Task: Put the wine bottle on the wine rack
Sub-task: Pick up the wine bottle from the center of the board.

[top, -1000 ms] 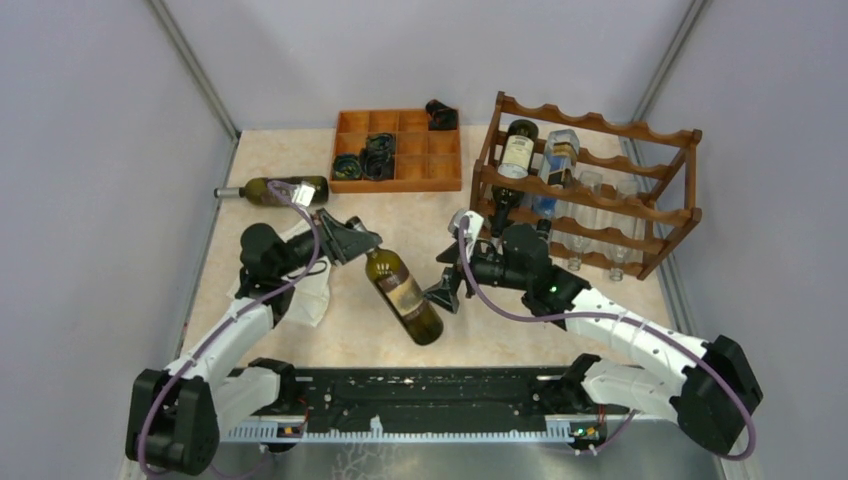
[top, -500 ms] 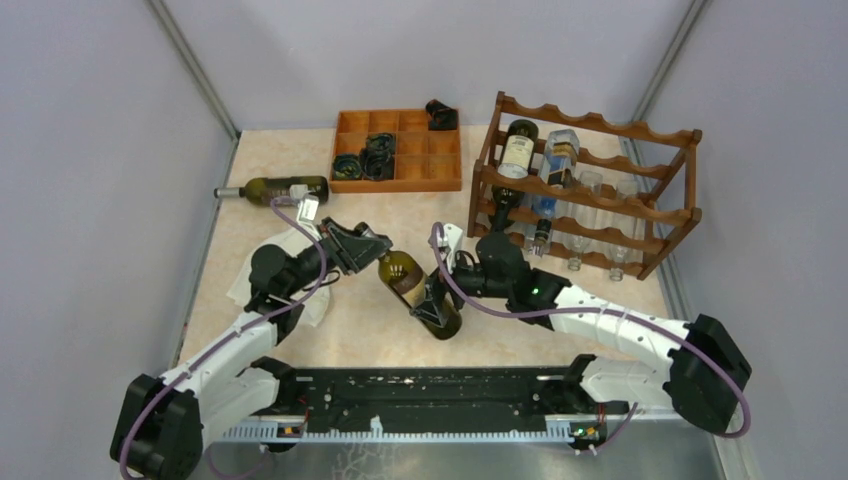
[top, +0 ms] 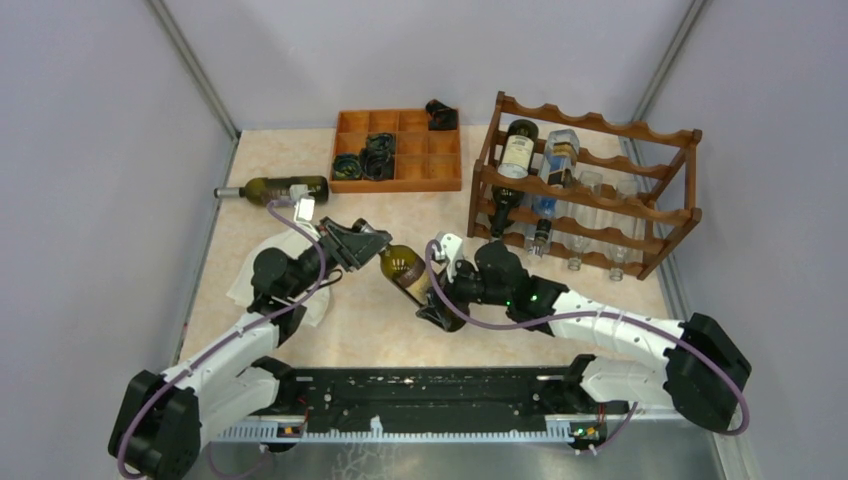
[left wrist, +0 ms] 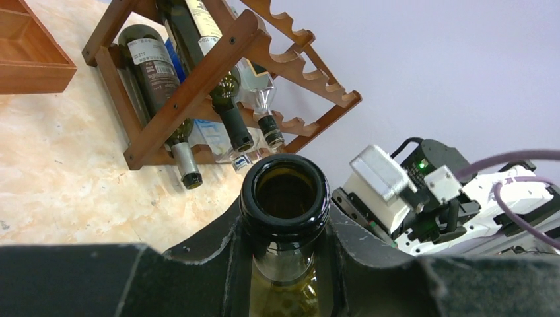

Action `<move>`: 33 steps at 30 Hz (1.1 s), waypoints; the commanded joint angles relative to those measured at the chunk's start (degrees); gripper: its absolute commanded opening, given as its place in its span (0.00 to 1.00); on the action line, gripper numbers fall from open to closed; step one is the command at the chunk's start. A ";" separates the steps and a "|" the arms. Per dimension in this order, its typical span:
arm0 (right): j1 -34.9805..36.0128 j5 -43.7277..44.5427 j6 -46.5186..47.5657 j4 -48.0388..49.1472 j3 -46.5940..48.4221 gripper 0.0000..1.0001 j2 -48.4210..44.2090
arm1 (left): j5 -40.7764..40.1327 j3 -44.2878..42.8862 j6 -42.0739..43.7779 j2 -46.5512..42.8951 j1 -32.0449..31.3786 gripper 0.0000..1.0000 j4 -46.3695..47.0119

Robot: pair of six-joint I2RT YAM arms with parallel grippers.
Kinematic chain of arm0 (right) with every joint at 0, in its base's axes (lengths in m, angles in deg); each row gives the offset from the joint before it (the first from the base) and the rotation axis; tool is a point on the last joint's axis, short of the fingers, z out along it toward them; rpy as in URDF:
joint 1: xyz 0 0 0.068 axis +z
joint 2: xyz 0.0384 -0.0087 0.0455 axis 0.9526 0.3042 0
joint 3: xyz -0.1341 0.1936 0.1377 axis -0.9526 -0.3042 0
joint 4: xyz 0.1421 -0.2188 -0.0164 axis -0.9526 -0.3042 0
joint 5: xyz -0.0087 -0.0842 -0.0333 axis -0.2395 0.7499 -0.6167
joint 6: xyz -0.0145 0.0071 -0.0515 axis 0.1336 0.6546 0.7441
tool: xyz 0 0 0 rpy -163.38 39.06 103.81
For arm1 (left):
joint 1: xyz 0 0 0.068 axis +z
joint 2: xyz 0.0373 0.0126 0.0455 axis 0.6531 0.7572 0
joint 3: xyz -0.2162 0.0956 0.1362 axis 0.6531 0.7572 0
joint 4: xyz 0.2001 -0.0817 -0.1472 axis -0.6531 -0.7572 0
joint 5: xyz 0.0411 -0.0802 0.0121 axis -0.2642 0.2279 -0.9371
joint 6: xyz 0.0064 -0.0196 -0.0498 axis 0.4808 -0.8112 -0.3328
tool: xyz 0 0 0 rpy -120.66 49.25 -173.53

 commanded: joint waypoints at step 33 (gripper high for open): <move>1.09 2.22 13.51 -15.70 0.66 0.00 -16.17 | 10.32 -12.84 22.52 -8.77 8.74 0.99 -39.40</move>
